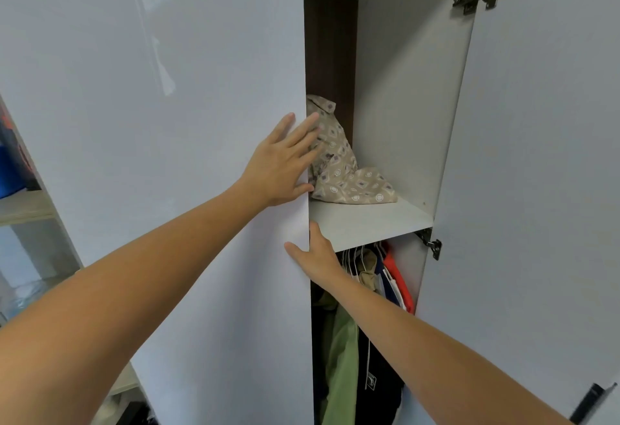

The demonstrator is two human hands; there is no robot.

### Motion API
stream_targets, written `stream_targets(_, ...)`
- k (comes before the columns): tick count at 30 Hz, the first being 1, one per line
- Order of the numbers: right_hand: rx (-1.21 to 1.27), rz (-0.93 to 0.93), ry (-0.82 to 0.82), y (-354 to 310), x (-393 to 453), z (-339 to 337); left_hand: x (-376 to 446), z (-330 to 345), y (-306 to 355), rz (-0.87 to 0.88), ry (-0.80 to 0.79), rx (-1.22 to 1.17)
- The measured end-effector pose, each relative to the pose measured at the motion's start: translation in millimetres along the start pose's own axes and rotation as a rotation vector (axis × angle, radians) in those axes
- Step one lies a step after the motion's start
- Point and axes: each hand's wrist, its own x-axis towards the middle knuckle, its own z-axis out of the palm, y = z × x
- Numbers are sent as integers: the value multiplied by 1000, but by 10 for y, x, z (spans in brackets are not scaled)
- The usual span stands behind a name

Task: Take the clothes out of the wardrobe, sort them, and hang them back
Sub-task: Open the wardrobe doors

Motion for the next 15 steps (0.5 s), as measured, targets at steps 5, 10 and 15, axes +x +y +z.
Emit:
stream_targets(5, 83, 39, 5, -40, 6, -8, -22, -50, 40, 4, -10, -33)
stream_targets(10, 102, -10, -32, -3, -209, -122, -88, -245, 145, -27, 27, -58)
stream_targets(15, 119, -60, -95, 72, -625, -268, -215, -639, 294, -86, 96, -103)
